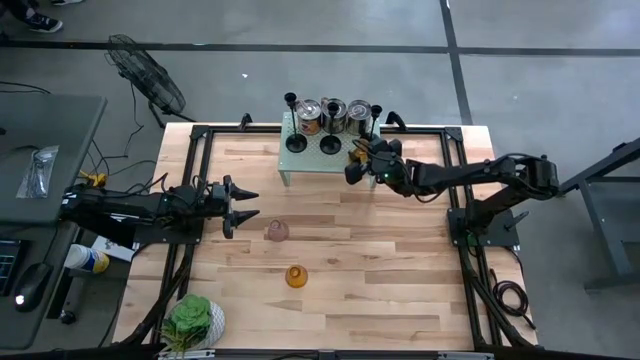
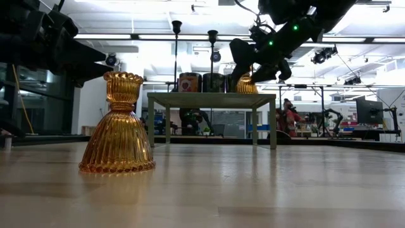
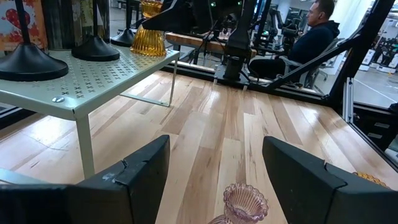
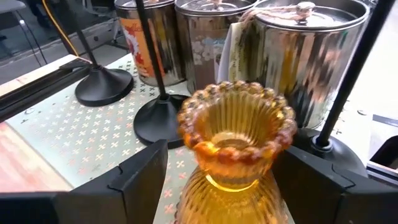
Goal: Pick & Place candle stick holders
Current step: Put the right yellow candle holder on the shelf
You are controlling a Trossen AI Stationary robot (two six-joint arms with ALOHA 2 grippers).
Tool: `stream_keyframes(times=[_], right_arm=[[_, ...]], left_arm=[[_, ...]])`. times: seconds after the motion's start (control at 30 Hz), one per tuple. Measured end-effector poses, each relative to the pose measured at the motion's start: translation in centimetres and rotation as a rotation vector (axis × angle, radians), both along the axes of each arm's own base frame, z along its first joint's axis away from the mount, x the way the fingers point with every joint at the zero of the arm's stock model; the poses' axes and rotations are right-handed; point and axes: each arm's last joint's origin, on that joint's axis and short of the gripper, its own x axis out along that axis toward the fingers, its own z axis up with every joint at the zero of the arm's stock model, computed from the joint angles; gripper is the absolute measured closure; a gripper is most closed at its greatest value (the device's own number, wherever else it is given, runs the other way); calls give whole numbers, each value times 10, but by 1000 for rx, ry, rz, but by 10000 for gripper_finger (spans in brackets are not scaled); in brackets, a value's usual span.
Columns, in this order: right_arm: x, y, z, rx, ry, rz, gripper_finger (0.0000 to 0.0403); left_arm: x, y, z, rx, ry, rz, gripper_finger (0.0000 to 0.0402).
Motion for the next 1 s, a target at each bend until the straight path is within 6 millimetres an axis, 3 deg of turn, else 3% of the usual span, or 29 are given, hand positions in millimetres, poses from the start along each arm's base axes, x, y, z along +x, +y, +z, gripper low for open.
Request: stream_keyframes(times=[0.4,1.0], right_arm=[[0,3,0,-14,29,17,132],[-4,-8,0,-26,33,-44,132]], left_arm=[[0,0,0,0,0,0,148],[0,0,0,0,0,0,148]])
